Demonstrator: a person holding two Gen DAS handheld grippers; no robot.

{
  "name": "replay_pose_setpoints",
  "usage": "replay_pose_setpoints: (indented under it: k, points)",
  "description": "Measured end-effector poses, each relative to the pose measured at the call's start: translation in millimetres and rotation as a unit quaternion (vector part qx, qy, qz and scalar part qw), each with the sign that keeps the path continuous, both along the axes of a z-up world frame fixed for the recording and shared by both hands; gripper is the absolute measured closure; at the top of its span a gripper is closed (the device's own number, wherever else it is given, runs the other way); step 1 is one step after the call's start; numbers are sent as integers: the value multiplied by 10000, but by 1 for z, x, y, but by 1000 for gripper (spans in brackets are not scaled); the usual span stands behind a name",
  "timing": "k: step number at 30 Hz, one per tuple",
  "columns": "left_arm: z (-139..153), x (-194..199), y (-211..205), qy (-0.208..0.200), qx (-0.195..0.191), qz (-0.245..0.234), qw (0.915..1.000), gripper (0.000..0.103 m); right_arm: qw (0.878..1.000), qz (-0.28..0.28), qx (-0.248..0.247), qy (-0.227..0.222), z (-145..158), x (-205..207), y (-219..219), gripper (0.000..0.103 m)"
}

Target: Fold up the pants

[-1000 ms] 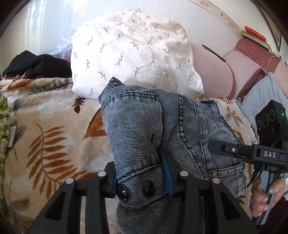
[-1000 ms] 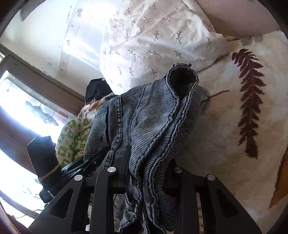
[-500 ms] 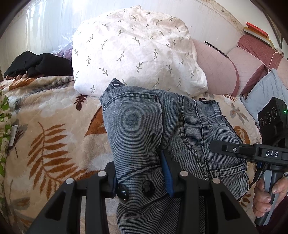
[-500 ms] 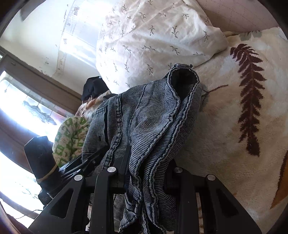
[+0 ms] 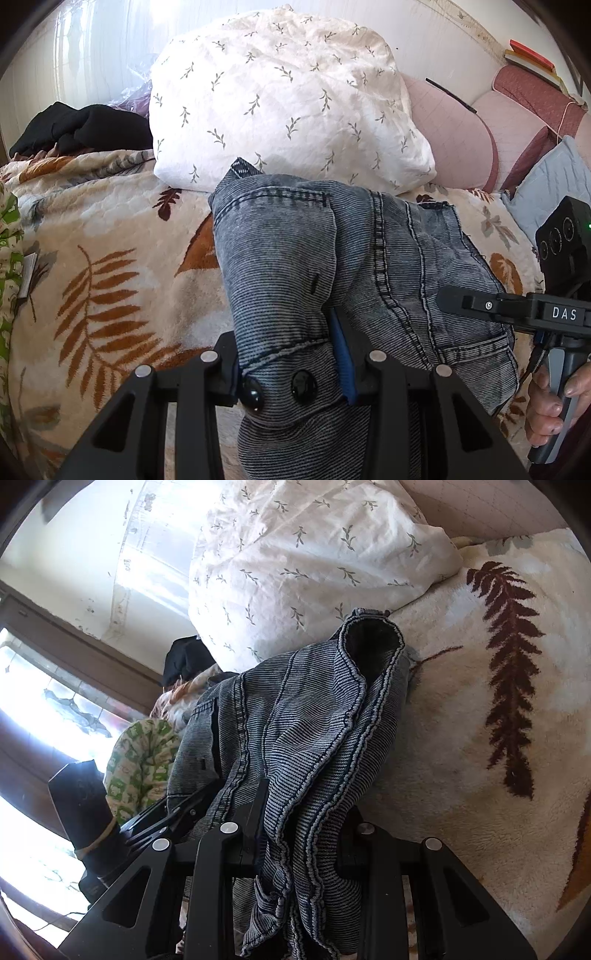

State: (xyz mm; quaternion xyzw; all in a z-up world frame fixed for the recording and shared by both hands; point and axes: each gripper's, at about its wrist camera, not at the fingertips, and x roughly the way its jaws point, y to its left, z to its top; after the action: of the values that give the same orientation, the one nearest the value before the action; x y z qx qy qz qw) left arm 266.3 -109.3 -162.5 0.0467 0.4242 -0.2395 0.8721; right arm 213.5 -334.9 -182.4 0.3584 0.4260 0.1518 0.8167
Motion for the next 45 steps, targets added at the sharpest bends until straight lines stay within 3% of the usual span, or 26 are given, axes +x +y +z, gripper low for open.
replay_pose_setpoints:
  k: [8,10,12,15,19,23,29,35,38,45]
  points:
    - [-9,6,-2,83,140,82,9998,59,9998,-68,-110,151,-10,1,-1,77]
    - [-12,8,-1,119,158,105,9997,57,9996,-80,-195,204,-13,2,0,74]
    - [-16,10,-1,160,206,143,9996,54,9990,-122,-272,336,-21,3,0,63]
    - [-19,12,1,173,260,193,9993,48,9989,-142,-340,301,-24,2,1,60]
    - [-12,5,-2,-140,596,290,9977,44,9956,-161,-870,315,-11,-1,10,49]
    - [14,-21,-5,-826,1030,323,9907,43,9895,-168,-1428,174,15,-10,18,45]
    - [72,-67,14,-1828,1249,604,9733,21,9797,-390,-1931,-379,70,-45,31,44]
    - [120,-108,42,-2153,1015,895,9671,9,9551,-744,-2597,-1218,134,-105,62,43]
    - [139,-128,53,-2238,990,1013,9643,6,9416,-923,-2835,-1566,157,-140,83,37]
    - [186,-182,80,-2572,848,1261,9543,0,9342,-969,-2733,-2079,203,-207,116,36]
